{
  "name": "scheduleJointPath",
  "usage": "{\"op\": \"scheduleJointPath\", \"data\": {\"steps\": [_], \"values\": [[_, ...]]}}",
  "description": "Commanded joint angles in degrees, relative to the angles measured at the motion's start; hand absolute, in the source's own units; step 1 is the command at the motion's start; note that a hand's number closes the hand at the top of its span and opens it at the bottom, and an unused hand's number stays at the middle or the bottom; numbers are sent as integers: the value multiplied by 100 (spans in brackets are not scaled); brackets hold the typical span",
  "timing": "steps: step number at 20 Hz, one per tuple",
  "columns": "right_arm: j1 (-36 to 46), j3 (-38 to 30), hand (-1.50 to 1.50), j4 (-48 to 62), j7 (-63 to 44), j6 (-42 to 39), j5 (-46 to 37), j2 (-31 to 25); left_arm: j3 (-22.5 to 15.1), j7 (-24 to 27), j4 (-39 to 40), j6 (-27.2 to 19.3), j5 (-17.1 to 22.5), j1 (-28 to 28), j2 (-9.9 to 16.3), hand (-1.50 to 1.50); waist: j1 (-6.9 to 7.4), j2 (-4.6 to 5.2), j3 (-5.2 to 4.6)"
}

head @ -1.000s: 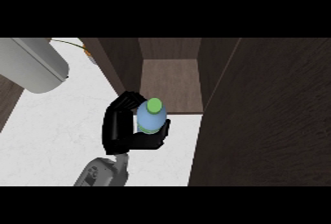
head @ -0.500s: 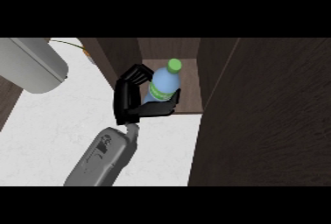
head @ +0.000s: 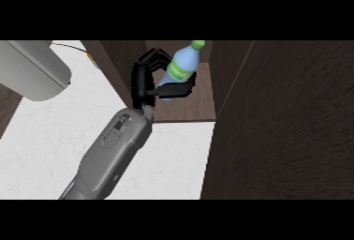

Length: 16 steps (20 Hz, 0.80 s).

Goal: Pick up the bottled water, place it into the cabinet and close the cabinet

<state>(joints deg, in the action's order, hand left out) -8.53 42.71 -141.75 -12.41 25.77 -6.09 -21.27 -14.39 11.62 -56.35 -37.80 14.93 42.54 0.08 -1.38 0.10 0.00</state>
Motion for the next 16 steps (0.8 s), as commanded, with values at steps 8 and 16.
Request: {"op": "scheduleJointPath", "data": {"steps": [8,16], "values": [[-240,-48,-150,-681,-120,-166,126,-279,365,493,2210,-325,77,1321,-8,150,-98,26,2],[-161,24,-150,-550,-11,-80,66,-226,708,866,3501,-484,-187,1685,-5,150,-141,55,-2]]}}
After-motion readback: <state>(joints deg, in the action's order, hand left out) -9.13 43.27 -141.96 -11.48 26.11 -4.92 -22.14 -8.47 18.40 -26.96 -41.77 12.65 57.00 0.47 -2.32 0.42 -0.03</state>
